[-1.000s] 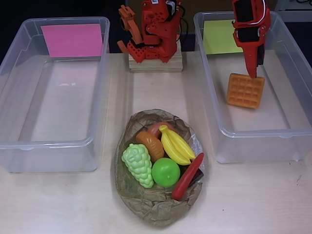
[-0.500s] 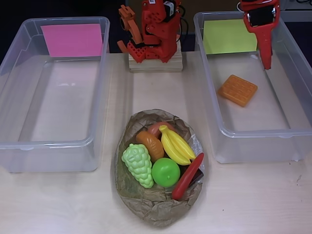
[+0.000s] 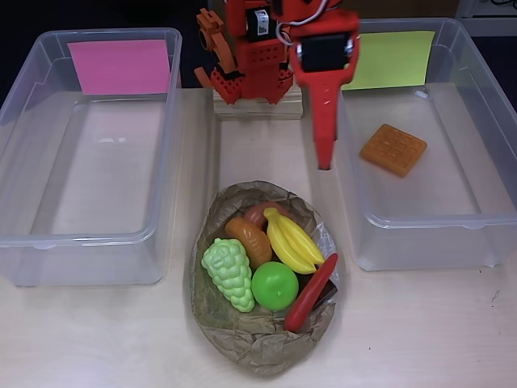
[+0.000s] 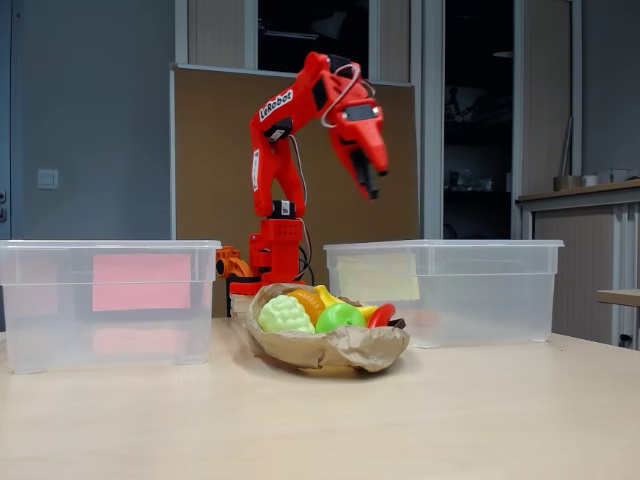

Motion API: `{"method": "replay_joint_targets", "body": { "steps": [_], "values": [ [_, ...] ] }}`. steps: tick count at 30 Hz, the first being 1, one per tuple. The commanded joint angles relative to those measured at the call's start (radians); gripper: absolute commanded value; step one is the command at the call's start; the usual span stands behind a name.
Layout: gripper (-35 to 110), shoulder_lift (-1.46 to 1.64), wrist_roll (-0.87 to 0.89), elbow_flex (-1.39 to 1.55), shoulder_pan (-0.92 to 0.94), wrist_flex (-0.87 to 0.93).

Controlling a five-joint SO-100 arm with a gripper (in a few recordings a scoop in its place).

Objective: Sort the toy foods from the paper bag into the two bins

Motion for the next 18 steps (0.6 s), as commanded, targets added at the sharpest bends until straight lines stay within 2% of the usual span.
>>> {"method": "replay_joint_targets", "body": {
  "steps": [1,9,13,18],
  "values": [
    [34,0.002,-0.015,0.067,0.086,-0.011],
    [34,-0.112,0.069,0.202,0.094,-0.112],
    [27,-0.178,0.143,0.221,0.061,-0.155],
    [24,-0.219,0.135,0.287,0.06,-0.259]
  ]
}}
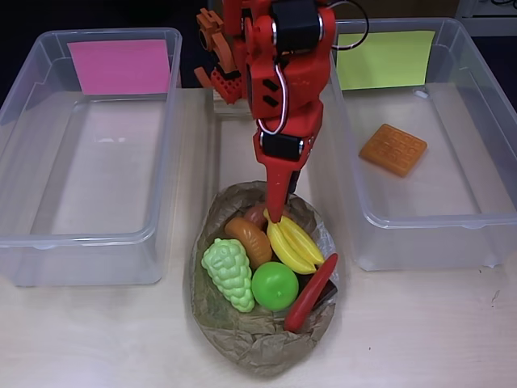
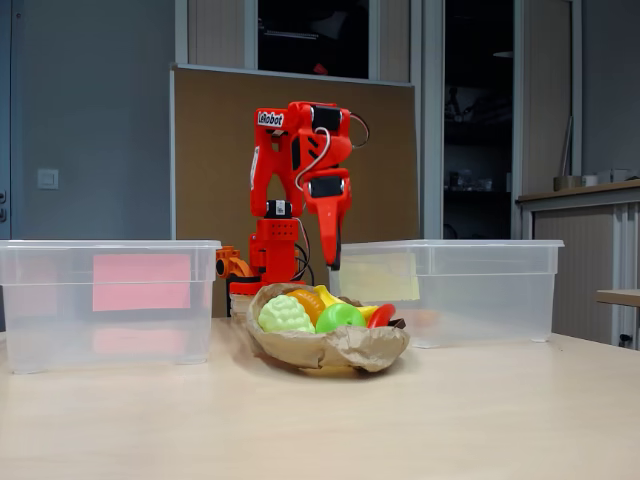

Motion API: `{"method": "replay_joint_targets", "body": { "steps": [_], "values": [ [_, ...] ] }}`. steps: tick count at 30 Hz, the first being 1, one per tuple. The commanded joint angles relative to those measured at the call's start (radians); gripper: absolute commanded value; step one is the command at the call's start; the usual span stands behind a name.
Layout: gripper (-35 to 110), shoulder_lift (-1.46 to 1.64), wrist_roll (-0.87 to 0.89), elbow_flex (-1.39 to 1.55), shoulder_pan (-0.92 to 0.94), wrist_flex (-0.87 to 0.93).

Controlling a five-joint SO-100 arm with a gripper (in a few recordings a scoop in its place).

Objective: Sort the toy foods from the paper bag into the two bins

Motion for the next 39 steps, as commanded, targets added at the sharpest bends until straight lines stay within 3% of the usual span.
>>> {"method": "replay_joint_targets", "body": {
  "steps": [1,28,39],
  "values": [
    [24,-0.002,0.005,0.021,-0.015,-0.037],
    [20,-0.064,-0.17,0.066,0.066,-0.144],
    [9,-0.101,-0.25,-0.006,0.091,-0.127]
  ]
}}
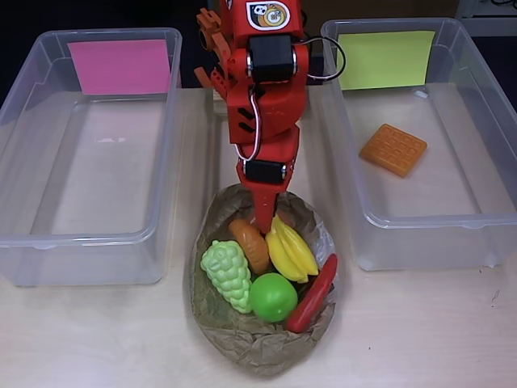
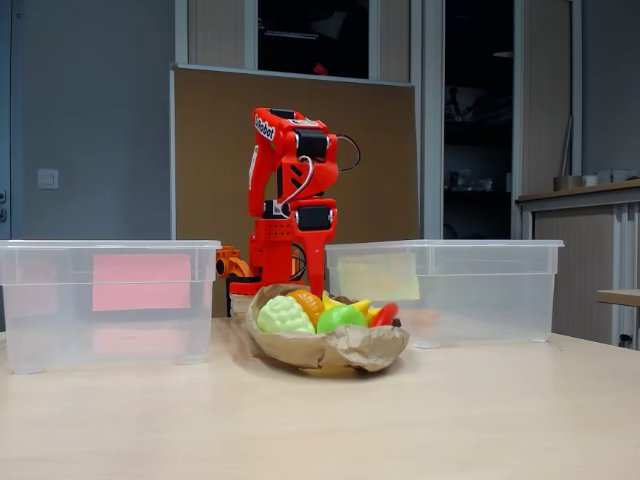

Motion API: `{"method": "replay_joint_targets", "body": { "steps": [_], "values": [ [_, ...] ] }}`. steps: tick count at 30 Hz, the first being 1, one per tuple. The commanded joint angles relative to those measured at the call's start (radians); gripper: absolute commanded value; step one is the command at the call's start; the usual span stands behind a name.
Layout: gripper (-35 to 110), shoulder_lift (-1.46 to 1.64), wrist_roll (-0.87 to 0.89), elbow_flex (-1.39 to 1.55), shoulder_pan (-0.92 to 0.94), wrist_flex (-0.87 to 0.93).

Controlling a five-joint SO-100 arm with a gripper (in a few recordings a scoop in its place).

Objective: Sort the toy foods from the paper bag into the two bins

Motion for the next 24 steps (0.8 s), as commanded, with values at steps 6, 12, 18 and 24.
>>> {"method": "replay_joint_targets", "body": {
  "steps": [6,12,18,24],
  "values": [
    [3,-0.002,0.008,-0.091,-0.018,0.037],
    [12,-0.008,0.038,-0.115,-0.051,0.083],
    [16,-0.018,0.023,-0.109,-0.064,0.054],
    [20,-0.038,0.02,-0.112,-0.074,0.043]
  ]
}}
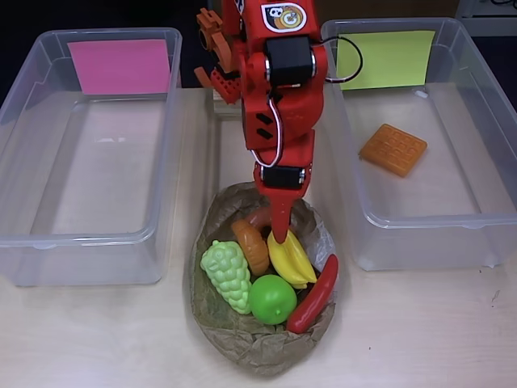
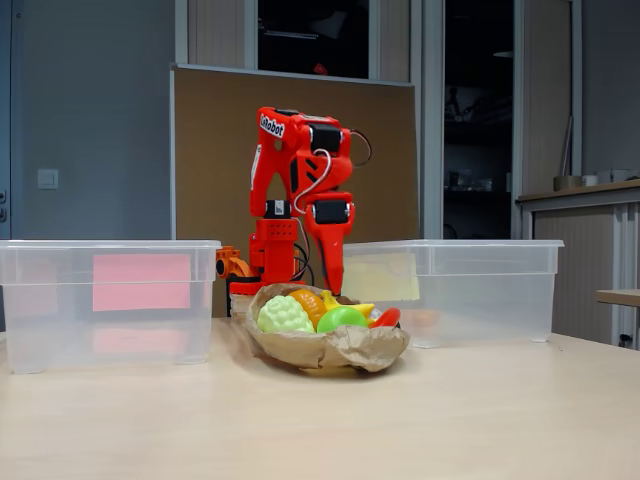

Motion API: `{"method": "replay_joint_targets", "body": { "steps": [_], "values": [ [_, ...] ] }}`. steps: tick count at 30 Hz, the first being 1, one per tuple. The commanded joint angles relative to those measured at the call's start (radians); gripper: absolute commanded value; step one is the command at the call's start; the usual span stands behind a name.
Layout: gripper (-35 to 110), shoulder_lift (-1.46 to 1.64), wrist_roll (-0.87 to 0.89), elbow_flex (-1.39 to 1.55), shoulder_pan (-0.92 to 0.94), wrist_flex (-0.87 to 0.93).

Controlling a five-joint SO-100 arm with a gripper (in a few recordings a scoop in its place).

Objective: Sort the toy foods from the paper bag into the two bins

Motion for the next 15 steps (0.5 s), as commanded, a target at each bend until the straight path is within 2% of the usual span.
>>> {"method": "replay_joint_targets", "body": {
  "steps": [1,15],
  "values": [
    [21,0.014,0.006,-0.014,-0.014,-0.002],
    [22,-0.012,-0.025,-0.032,0.0,-0.003]
  ]
}}
